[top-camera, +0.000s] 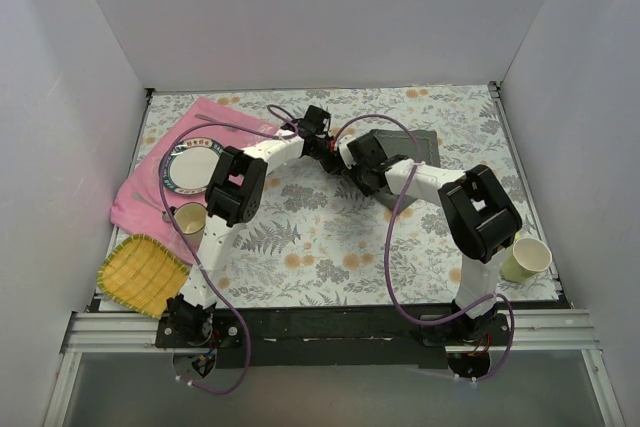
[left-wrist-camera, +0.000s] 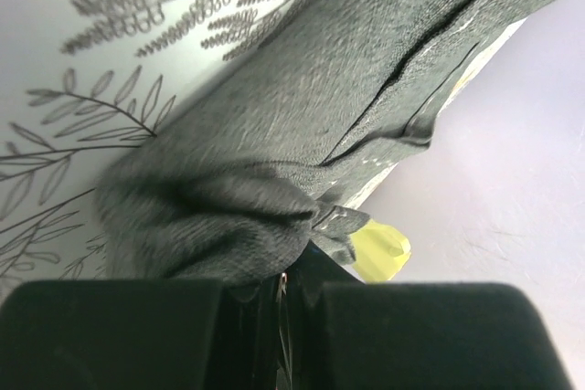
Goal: Fold the napkin, place the utensils inside, and roll it up
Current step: Roll the napkin with the utensil
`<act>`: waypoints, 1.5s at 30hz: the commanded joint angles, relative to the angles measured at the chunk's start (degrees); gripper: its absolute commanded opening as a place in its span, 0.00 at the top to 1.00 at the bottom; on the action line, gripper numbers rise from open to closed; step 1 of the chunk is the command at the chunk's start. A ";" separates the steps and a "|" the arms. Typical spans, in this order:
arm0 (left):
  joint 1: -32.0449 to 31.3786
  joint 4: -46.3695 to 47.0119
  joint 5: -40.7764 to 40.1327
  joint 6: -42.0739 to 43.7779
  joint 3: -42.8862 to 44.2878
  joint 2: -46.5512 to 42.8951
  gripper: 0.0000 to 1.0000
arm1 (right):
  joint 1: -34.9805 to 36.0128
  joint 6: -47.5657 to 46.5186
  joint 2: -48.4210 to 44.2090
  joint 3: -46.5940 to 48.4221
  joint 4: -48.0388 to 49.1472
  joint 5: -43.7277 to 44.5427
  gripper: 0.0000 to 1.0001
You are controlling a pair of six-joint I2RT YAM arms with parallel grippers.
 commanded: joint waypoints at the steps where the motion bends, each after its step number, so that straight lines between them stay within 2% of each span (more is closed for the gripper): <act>1: 4.00 -6.00 -5.27 2.21 2.02 -2.64 0.97 | -2.50 5.45 4.12 -2.98 -4.44 -6.41 0.99; 5: 6.64 -6.27 -5.45 2.82 3.78 -5.98 0.81 | -3.82 7.91 3.60 -3.85 -4.27 -15.97 0.99; 10: 8.05 -8.55 -7.47 5.89 3.96 -11.86 0.72 | -7.33 10.46 3.59 -6.48 -1.63 -28.81 0.99; 13: 8.05 -7.76 -8.70 6.43 -1.83 -15.29 0.65 | -9.62 12.40 3.68 -8.07 0.57 -36.19 0.99; 18: 6.21 -4.78 -11.78 6.43 -16.93 -24.61 0.56 | -12.17 16.44 6.31 -8.86 3.47 -49.38 0.99; 19: 5.60 -3.99 -11.87 5.82 -18.79 -25.58 0.52 | -12.43 16.71 6.67 -8.78 3.91 -50.79 0.99; 24: -0.02 -2.31 -13.97 1.26 -24.60 -26.12 0.45 | -13.14 18.64 8.51 -9.65 7.77 -58.44 0.99; 34: -1.44 -6.70 -19.16 -7.18 -24.00 -21.99 0.46 | -13.49 18.99 11.06 -8.69 8.74 -61.79 0.99; 38: -1.88 -9.96 -21.70 -5.62 -21.62 -21.98 0.48 | -14.28 18.82 10.98 -8.86 8.75 -60.66 0.99; 41: -1.88 -3.66 -20.22 -1.24 -24.06 -25.04 0.55 | -14.72 18.03 10.98 -8.42 6.29 -57.93 0.99; 42: -1.97 -2.06 -20.13 -0.70 -24.86 -25.75 0.66 | -14.81 17.94 10.89 -8.68 6.28 -57.23 0.99; 45: -1.62 4.62 -17.16 -0.25 -27.59 -26.91 0.73 | -14.99 18.37 11.15 -8.69 4.89 -54.94 0.99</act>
